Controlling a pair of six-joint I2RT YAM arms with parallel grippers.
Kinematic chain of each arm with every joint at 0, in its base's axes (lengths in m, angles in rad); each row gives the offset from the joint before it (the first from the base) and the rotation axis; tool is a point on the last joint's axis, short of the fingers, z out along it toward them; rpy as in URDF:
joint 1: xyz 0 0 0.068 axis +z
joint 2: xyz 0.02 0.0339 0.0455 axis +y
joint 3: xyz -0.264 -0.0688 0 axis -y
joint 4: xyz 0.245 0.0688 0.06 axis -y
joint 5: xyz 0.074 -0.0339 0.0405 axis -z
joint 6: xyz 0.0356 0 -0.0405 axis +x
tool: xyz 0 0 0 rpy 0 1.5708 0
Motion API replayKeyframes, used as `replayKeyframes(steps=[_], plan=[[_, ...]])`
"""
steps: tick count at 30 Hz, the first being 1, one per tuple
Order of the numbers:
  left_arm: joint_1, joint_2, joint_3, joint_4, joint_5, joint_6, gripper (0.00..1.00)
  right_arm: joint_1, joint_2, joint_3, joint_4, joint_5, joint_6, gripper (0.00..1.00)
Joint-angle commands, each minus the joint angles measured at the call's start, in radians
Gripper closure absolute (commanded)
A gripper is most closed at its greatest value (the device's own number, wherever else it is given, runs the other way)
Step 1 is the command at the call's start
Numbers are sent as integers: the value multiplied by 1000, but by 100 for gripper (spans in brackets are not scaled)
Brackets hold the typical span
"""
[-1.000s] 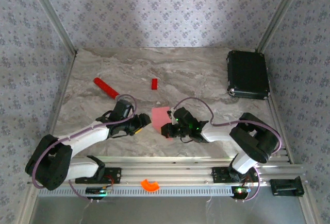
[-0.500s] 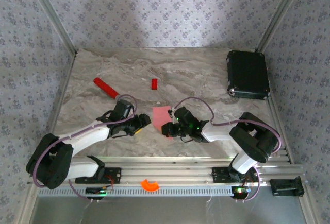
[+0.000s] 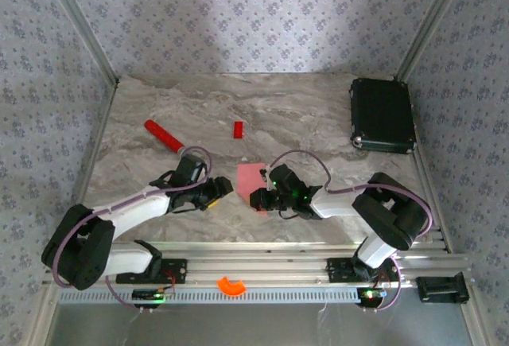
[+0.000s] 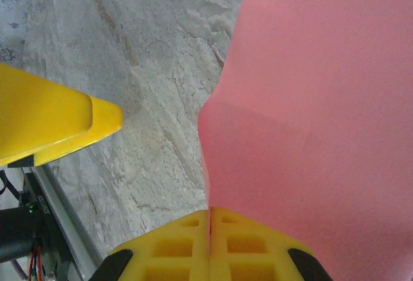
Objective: Fold a paper plane with a square sheet of paper (pick it up from the middle)
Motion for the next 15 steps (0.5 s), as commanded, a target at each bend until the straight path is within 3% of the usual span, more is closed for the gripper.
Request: replayKeyframes(steps=[1, 15], plan=[[4, 8, 19, 0, 18, 21, 32, -10, 11, -10, 22, -16, 19, 100], [5, -15, 21, 13, 30, 27, 31, -31, -5, -48, 66, -34, 53, 100]])
